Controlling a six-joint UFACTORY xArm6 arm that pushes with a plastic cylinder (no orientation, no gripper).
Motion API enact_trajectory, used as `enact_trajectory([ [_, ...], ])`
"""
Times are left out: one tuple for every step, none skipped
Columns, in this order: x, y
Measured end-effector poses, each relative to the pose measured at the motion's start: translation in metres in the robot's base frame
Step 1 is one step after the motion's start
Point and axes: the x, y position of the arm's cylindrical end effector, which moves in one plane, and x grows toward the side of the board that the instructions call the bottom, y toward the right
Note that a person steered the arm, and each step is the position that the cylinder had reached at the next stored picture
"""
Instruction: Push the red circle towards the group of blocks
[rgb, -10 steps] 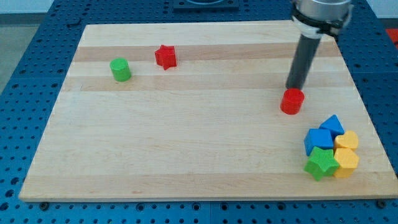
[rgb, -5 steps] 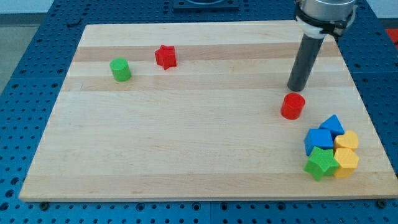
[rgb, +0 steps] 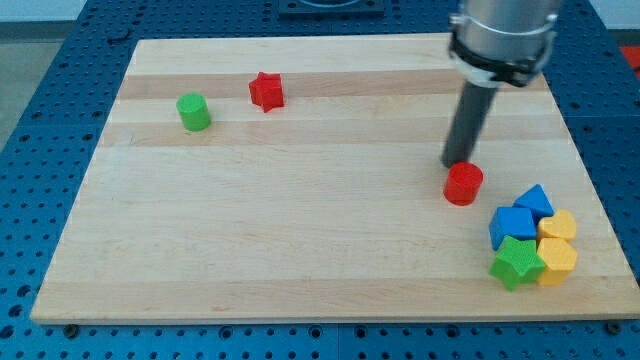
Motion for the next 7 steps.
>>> enact_trajectory([
  [0.002,-0.025],
  [0.002,-0.023],
  [0.002,-0.002],
  [0.009,0.016],
  [0.014,0.026],
  [0.024,0.034],
  [0.024,0.023],
])
